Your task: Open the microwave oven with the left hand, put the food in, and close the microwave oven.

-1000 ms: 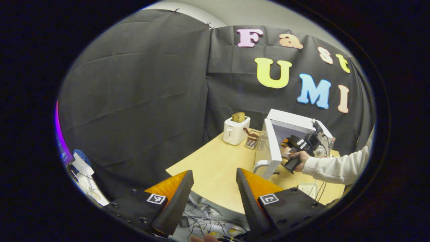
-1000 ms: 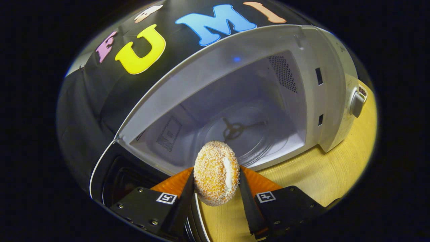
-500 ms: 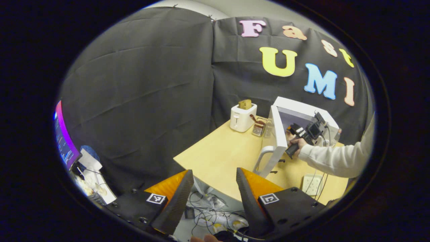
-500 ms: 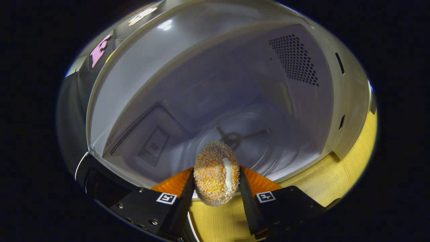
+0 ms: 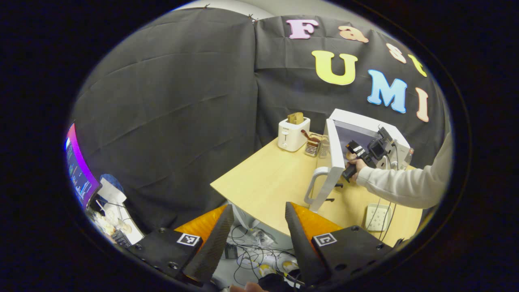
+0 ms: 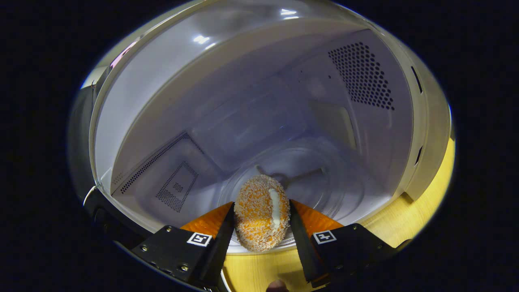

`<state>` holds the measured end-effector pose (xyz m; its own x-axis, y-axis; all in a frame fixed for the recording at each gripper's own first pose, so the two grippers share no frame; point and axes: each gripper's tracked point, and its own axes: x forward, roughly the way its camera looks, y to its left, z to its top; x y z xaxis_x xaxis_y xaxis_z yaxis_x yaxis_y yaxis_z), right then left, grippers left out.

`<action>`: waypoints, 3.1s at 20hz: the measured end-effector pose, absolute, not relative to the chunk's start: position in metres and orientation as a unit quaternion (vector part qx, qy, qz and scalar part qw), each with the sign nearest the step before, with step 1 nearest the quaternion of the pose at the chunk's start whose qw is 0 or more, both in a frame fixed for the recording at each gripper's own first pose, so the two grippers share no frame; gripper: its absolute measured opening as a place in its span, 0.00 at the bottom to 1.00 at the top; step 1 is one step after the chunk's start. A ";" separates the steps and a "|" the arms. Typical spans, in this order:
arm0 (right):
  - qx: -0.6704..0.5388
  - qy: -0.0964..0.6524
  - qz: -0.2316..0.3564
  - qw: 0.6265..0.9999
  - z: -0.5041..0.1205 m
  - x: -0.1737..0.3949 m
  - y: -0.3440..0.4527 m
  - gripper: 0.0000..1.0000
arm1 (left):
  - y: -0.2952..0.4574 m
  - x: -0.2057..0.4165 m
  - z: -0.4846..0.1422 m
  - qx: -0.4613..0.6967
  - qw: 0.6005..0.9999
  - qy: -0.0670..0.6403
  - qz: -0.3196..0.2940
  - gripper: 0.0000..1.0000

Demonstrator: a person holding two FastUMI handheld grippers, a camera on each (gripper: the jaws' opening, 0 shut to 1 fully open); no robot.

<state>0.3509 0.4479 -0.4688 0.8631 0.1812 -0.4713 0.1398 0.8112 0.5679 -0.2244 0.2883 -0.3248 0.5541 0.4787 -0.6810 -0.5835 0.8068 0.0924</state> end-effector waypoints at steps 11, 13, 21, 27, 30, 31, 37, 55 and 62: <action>0.295 0.267 0.029 0.917 -0.455 0.341 0.442 0.94 | 0.283 -0.218 -0.322 -0.069 0.887 0.350 0.294 0.86; 0.287 0.269 0.040 0.918 -0.446 0.331 0.438 0.94 | 0.285 -0.210 -0.324 -0.072 0.893 0.342 0.284 0.81; 0.246 0.282 0.100 0.922 -0.381 0.248 0.412 0.94 | 0.314 -0.168 -0.342 -0.089 0.929 0.295 0.203 0.91; 0.224 0.281 0.121 0.925 -0.321 0.158 0.369 0.94 | 0.336 -0.132 -0.380 -0.077 0.950 0.285 0.104 0.87; 0.222 0.275 0.118 0.928 -0.302 0.110 0.338 0.94 | 0.332 -0.108 -0.404 -0.092 0.951 0.289 0.056 0.87; 0.227 0.278 0.123 0.925 -0.296 0.094 0.332 0.93 | 0.331 -0.100 -0.406 -0.091 0.953 0.284 0.045 0.87; 0.203 0.280 0.125 0.930 -0.265 0.024 0.278 0.94 | 0.307 -0.061 -0.419 -0.091 0.956 0.278 -0.009 0.87; 0.205 0.220 0.101 0.948 -0.206 -0.056 0.118 0.94 | 0.234 -0.013 -0.416 0.020 0.959 0.281 -0.019 0.82; 0.198 0.224 0.019 0.954 -0.207 -0.021 0.107 0.93 | 0.201 0.035 -0.482 -0.006 0.947 0.309 -0.090 0.83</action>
